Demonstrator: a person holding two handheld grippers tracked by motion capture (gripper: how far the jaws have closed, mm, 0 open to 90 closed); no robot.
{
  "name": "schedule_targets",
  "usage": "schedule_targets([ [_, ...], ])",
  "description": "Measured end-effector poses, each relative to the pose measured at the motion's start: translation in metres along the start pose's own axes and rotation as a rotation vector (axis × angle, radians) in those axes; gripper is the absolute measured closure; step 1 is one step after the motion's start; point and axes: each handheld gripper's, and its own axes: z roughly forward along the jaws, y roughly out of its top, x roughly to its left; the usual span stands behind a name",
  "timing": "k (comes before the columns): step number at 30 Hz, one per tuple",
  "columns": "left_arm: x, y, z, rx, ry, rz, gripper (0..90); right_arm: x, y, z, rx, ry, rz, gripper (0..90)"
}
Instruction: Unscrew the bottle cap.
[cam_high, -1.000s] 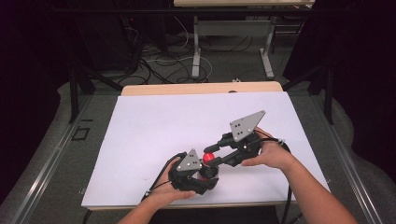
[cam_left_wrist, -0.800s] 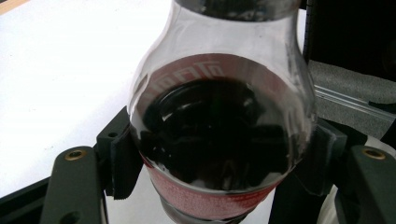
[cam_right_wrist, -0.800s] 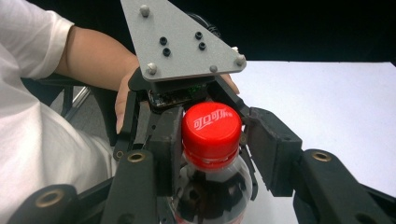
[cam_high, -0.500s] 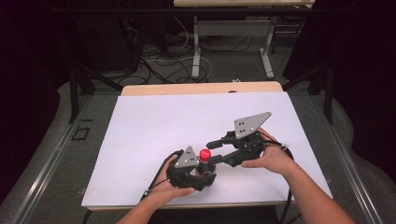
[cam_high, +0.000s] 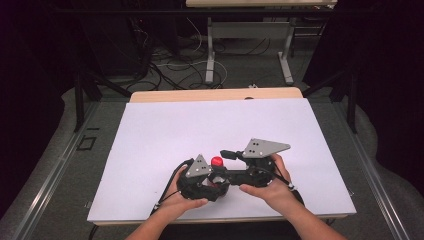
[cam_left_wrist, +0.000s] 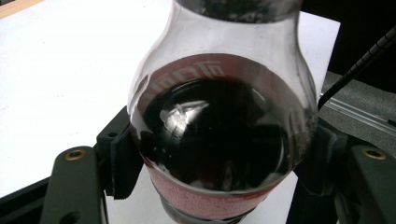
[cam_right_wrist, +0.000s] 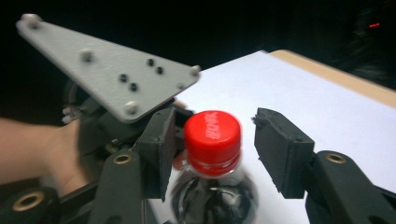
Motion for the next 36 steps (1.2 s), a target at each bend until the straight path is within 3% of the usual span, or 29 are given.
schedule_targets([
  [4,0.000,0.000,0.001,-0.002,0.003,-0.003,29.7,0.007,-0.003,0.004,-0.026,-0.044,-0.028,49.6],
  [9,-0.001,0.000,-0.001,0.009,-0.004,-0.001,29.7,0.012,-0.005,0.009,0.007,-0.080,-0.065,60.1],
  [12,-0.001,0.000,0.000,-0.012,0.000,-0.003,29.8,0.011,-0.004,0.009,0.013,-0.062,-0.072,60.6],
  [28,-0.005,0.001,0.000,-0.002,-0.047,0.049,29.9,-0.039,0.018,0.013,0.160,0.403,-0.225,60.2],
  [31,-0.006,0.000,0.001,-0.007,-0.056,0.044,29.9,-0.045,0.021,0.013,0.191,0.458,-0.228,59.6],
  [36,-0.005,-0.001,0.001,-0.014,-0.044,0.037,29.9,-0.049,0.021,0.014,0.191,0.455,-0.227,56.0],
])
